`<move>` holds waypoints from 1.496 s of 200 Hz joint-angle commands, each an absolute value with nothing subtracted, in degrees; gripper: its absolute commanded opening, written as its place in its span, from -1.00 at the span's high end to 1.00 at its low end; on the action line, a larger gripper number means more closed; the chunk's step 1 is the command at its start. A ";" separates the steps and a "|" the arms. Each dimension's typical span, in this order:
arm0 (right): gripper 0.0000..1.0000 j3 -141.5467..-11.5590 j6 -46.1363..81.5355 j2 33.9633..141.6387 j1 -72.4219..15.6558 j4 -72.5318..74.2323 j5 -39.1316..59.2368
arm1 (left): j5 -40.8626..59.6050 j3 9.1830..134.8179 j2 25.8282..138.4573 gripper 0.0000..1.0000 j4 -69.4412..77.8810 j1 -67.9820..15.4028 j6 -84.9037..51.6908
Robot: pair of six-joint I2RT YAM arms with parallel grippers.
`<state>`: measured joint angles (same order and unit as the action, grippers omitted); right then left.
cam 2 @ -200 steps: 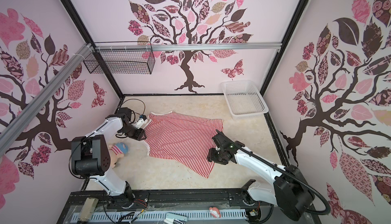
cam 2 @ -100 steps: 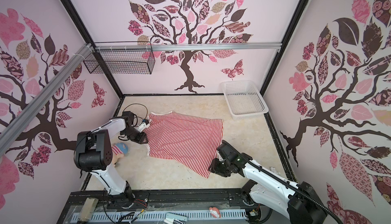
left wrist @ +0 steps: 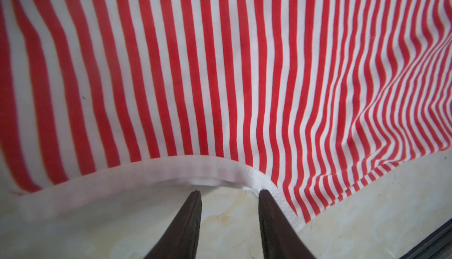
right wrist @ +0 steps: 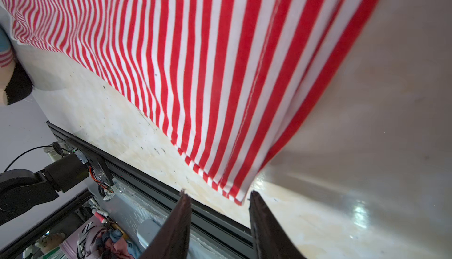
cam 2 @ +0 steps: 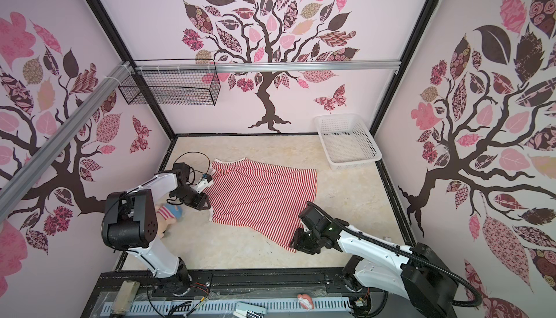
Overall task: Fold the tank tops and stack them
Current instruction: 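Move both grippers to the near hem corners of the tank top, then grasp the near hem corners of the striped tank top with both grippers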
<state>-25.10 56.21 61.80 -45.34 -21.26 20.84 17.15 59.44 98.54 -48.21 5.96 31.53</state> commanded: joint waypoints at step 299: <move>1.00 -36.61 54.72 52.98 -45.61 -35.77 8.93 | 22.10 52.56 85.89 0.09 -52.08 3.17 35.65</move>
